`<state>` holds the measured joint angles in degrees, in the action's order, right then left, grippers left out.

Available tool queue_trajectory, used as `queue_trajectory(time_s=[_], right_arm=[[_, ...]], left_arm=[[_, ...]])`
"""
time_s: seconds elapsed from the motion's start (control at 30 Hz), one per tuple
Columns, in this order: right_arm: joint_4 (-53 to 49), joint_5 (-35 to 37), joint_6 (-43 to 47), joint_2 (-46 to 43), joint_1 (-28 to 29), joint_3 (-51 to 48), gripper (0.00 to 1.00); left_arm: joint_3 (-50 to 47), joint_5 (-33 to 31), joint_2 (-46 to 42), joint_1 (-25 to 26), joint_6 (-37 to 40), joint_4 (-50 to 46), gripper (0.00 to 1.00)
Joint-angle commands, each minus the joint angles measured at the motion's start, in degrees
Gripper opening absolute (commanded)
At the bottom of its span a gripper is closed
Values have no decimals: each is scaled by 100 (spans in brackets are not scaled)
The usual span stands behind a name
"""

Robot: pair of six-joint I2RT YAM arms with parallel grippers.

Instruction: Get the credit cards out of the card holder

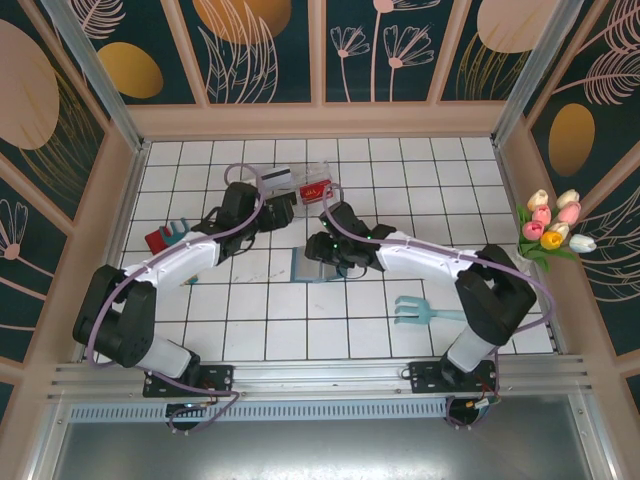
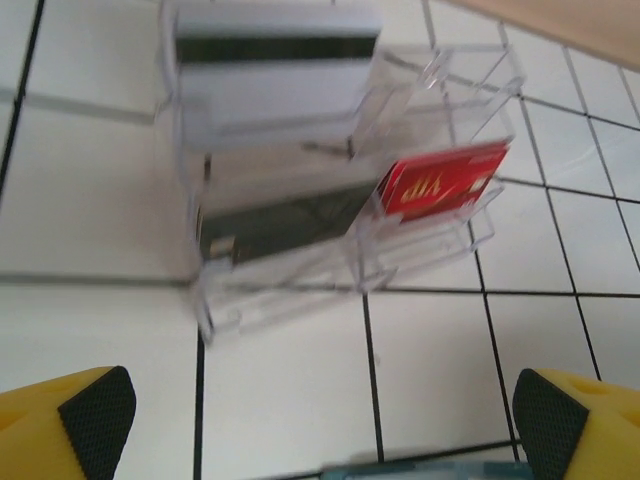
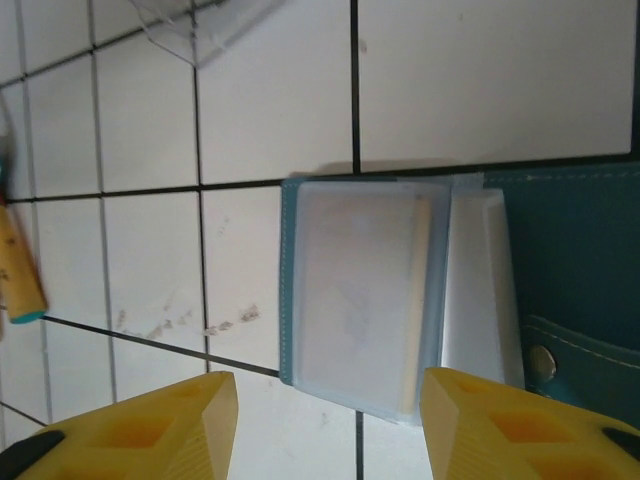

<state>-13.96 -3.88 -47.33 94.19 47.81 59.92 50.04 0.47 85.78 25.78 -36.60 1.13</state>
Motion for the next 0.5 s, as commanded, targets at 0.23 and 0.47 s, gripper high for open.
queue_trajectory(time_s=[0.23,0.47], right_arm=[[349,220,-684,257,-50,-433,52],[415,222,-805,336,-140,-696,50]], left_arm=[[-367,2008,440,132,-1376,543,92],[-344,2320,663,431,-1412,110,73]])
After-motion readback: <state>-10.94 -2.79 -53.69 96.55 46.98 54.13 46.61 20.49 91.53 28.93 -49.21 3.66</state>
